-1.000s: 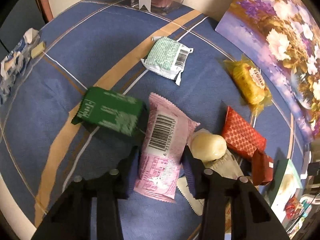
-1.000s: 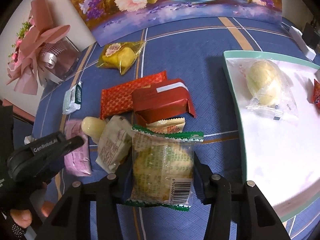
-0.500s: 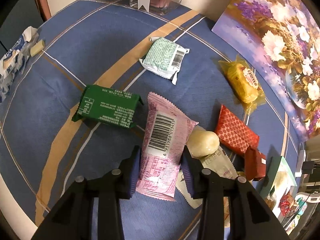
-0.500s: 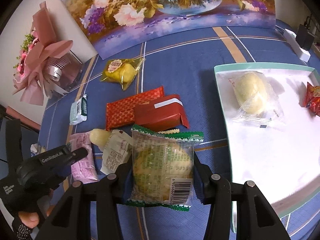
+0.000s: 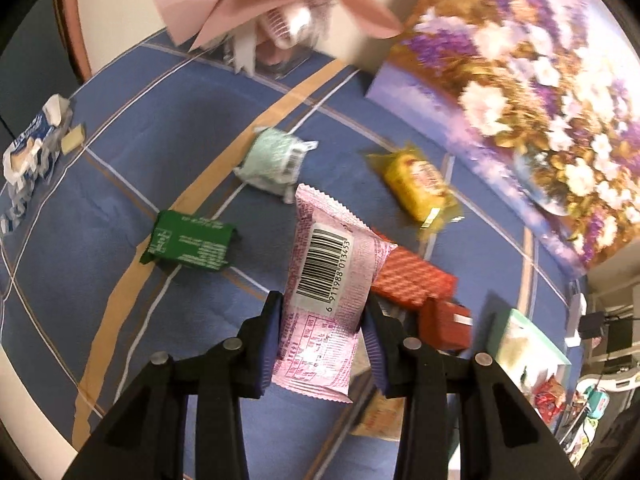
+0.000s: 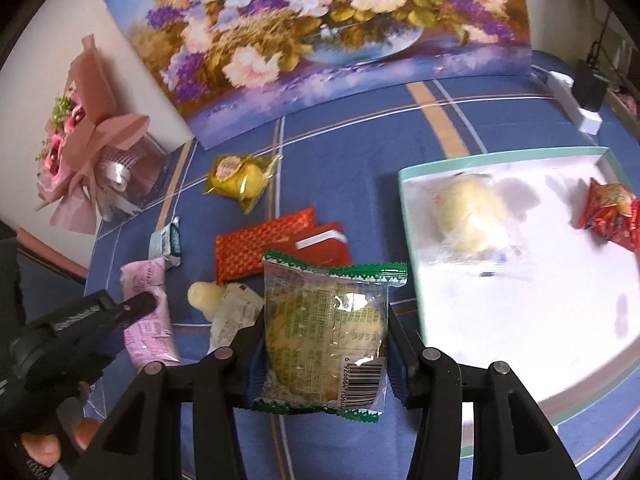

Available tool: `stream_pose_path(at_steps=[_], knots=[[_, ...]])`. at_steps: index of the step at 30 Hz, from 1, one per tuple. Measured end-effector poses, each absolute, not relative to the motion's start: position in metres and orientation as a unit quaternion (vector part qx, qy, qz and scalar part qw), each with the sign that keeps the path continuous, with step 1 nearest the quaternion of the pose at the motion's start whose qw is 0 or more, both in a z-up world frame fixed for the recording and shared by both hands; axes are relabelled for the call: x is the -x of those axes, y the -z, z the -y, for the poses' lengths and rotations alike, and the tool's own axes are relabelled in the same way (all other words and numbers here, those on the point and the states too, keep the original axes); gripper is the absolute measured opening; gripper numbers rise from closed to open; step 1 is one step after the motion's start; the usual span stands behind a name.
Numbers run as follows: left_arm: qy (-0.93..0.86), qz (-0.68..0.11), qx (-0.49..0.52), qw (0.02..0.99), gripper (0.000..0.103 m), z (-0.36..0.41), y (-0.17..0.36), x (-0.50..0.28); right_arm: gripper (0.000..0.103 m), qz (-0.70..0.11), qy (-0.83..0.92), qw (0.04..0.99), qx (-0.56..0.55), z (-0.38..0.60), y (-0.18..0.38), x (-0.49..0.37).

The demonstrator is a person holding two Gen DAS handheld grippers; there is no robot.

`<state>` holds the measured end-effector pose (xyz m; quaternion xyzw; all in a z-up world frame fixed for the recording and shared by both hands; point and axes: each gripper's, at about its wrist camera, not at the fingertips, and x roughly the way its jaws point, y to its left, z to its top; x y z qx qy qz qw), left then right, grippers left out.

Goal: Organize snacks
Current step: 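Grasp the pink barcode bag with the left gripper, then release the cookie bag in the tray with the right gripper while the left drops the pink bag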

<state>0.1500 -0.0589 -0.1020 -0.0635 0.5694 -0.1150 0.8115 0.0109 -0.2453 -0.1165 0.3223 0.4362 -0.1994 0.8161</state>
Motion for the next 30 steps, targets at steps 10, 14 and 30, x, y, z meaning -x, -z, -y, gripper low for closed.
stream_pose_path(at_steps=[10, 14, 30], knots=[[0.188, -0.546, 0.033, 0.816, 0.040, 0.125, 0.072, -0.109, 0.051, -0.426, 0.272, 0.795, -0.336, 0.296, 0.107, 0.034], [0.218, -0.542, 0.008, 0.812, 0.040, 0.153, 0.066, -0.087, 0.051, -0.421, 0.306, 0.777, -0.355, 0.320, 0.108, 0.059], [0.304, -0.542, -0.100, 0.777, 0.040, 0.242, 0.078, -0.002, 0.052, -0.380, 0.436, 0.705, -0.411, 0.400, 0.116, 0.182]])
